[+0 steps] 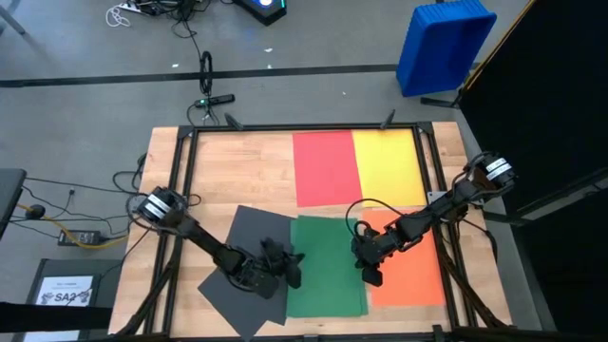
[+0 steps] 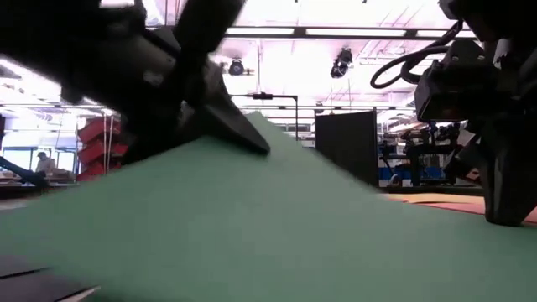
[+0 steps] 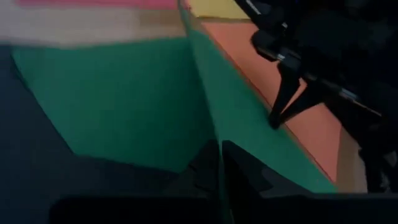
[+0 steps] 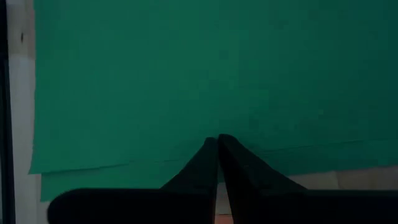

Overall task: Organize paper
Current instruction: Stack the green colored paper on top of the green colored papers

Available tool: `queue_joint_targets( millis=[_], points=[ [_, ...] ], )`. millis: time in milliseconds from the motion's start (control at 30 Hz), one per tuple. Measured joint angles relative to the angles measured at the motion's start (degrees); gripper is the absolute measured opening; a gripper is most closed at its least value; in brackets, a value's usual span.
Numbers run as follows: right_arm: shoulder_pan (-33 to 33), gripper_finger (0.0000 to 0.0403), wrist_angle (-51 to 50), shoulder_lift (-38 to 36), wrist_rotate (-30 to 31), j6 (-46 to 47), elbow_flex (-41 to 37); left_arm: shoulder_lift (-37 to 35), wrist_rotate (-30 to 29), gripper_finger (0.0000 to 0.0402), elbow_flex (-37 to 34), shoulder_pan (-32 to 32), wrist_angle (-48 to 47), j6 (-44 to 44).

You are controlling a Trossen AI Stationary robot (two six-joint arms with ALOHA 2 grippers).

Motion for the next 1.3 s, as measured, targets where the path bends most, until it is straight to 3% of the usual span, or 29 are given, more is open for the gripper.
queue_joint_targets(
  millis=[267,367,467,667,767,933,1133,1300],
  points=[
    [0.0,0.0000,-1.0,0.0,-0.6,0.9,-0.1,-14.6,0.2,0.0013,0.0,-0.1,-22.1,7.0],
    [0.0,0.0000,-1.2,0.1,-0.8,0.9,-0.1,-20.4,5.1,0.0013,0.0,-0.4,-31.2,7.6],
    [0.0,0.0000,-1.2,0.1,-1.0,0.9,-0.1,-23.3,13.7,0.0013,0.1,-0.7,-37.4,7.2],
    [-0.3,0.0000,-1.2,0.1,-1.6,0.9,-0.2,-18.6,27.6,0.0005,0.0,-0.5,-44.0,4.3],
    [-0.3,0.0000,-1.1,0.2,-1.5,0.9,-0.2,-15.8,30.0,0.0002,0.0,-0.3,-46.9,2.9],
    [-0.3,0.0000,-1.1,0.2,-1.6,0.9,-0.2,-12.6,30.7,0.0001,0.0,0.7,-50.3,3.0],
    [-0.3,0.0000,-0.8,0.2,-2.1,0.4,-0.2,-11.2,27.4,0.0001,-1.2,4.2,-58.7,2.8],
    [-0.3,0.0000,-0.8,0.2,-2.8,0.4,-0.3,-11.0,24.1,0.0001,-2.3,8.4,-70.4,-4.1]
  ],
)
